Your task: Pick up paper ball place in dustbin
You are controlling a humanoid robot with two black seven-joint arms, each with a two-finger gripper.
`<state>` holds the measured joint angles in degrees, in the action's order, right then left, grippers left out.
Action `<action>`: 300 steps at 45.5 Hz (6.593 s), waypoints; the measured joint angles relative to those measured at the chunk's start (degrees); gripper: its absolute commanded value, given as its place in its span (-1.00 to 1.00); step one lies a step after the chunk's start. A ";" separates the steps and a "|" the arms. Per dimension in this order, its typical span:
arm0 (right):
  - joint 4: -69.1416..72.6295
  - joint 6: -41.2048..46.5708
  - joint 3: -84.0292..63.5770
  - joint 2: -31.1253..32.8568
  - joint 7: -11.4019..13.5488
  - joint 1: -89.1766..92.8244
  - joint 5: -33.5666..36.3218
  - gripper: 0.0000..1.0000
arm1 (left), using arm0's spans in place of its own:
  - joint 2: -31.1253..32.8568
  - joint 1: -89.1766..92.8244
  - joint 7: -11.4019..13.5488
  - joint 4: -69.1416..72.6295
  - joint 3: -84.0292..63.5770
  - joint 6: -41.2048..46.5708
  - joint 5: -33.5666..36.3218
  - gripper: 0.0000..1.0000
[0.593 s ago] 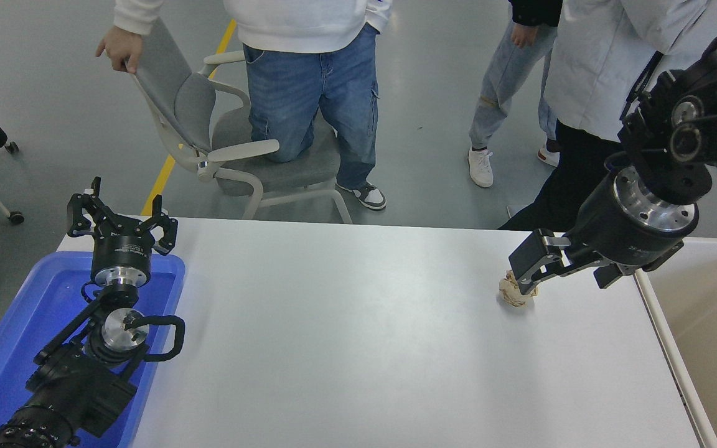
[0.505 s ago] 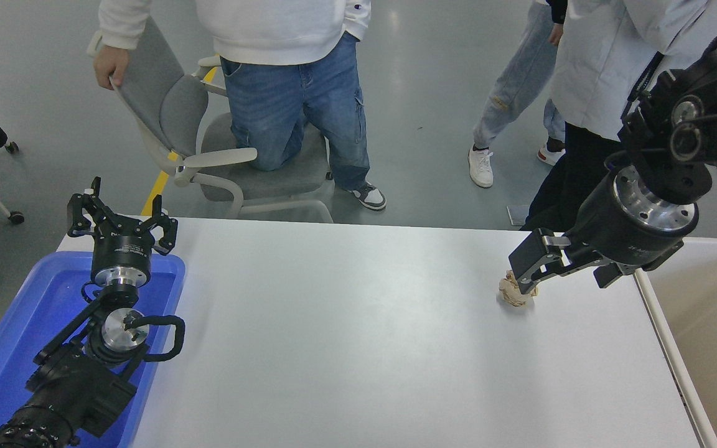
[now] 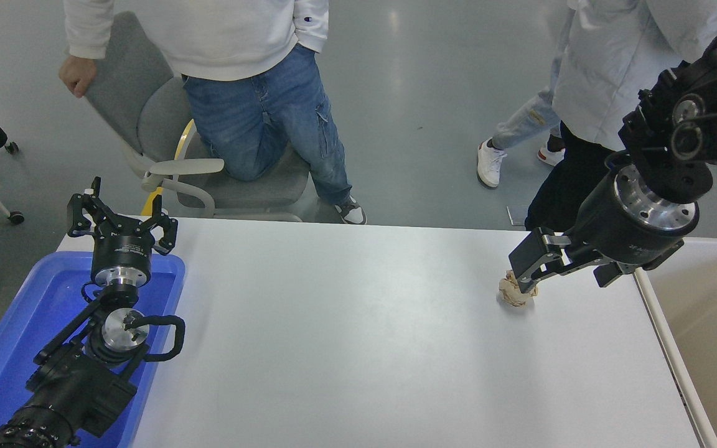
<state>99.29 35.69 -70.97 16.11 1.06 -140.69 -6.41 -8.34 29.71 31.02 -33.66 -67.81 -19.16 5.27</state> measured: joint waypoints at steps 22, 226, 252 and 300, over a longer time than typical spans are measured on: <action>-0.40 0.09 0.41 2.06 0.00 0.13 -1.13 1.00 | -0.02 0.00 0.00 0.00 0.03 0.00 0.00 0.98; -73.37 -31.05 23.81 -11.77 0.25 81.42 -34.68 -1.00 | -0.09 0.00 0.00 0.00 0.04 0.00 0.00 0.98; -69.04 -30.72 23.87 -9.31 0.07 78.10 -34.62 -1.00 | -0.10 0.00 0.00 0.00 0.04 0.00 0.00 0.98; -24.07 -12.21 14.07 13.41 0.14 25.61 -34.57 -1.00 | -0.09 -0.01 0.00 0.00 0.04 0.00 0.00 0.98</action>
<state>75.22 23.48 -56.90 29.53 1.20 -115.09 -40.97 -8.44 29.70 31.02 -33.66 -67.76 -19.16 5.27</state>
